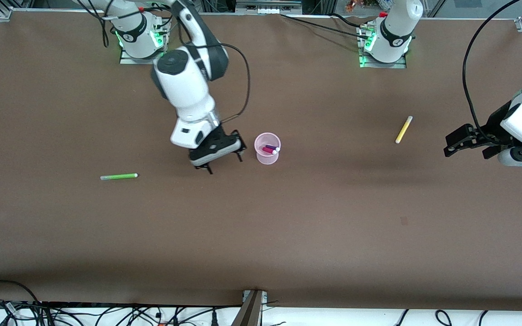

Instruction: Organize pens into pink holder with both arms

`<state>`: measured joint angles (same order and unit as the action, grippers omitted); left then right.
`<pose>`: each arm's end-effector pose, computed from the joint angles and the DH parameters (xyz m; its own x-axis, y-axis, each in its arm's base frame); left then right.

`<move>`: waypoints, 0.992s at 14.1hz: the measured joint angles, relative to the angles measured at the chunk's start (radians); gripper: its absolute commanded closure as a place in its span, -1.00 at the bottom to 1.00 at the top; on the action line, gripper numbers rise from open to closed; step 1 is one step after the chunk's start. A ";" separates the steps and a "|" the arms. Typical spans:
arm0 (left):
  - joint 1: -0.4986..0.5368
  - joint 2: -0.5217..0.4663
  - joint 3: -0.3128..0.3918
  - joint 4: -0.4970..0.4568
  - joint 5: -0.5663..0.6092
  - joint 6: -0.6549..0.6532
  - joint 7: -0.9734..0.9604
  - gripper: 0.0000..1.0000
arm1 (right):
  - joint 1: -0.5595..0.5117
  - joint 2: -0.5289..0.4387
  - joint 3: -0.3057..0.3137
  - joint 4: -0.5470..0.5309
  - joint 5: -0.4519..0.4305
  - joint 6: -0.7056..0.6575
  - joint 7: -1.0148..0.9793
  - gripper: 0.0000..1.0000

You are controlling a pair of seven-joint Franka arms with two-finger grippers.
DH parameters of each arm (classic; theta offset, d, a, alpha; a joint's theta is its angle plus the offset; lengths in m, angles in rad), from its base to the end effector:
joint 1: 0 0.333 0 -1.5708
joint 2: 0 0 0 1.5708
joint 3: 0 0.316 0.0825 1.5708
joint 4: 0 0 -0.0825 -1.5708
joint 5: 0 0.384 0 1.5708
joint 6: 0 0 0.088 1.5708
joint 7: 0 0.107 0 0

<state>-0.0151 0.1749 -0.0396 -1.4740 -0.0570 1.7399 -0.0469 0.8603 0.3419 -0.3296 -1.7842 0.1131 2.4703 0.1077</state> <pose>0.6217 -0.0371 0.5838 0.9962 0.0031 0.0876 -0.0028 -0.9977 0.0678 0.5684 0.3570 0.4107 0.8679 0.3464 0.3559 0.3801 -0.9246 -0.0269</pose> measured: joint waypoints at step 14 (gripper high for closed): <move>-0.011 -0.001 -0.042 0.000 0.124 -0.017 0.002 -1.00 | -0.377 -0.379 -0.065 0.001 -0.005 -0.773 -0.039 -1.00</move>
<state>-0.0259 0.1742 -0.0814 -1.4738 0.0665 1.7228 -0.0446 0.4835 -0.0366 -0.3947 -1.7834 0.1077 1.6974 0.0690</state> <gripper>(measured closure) 0.000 0.000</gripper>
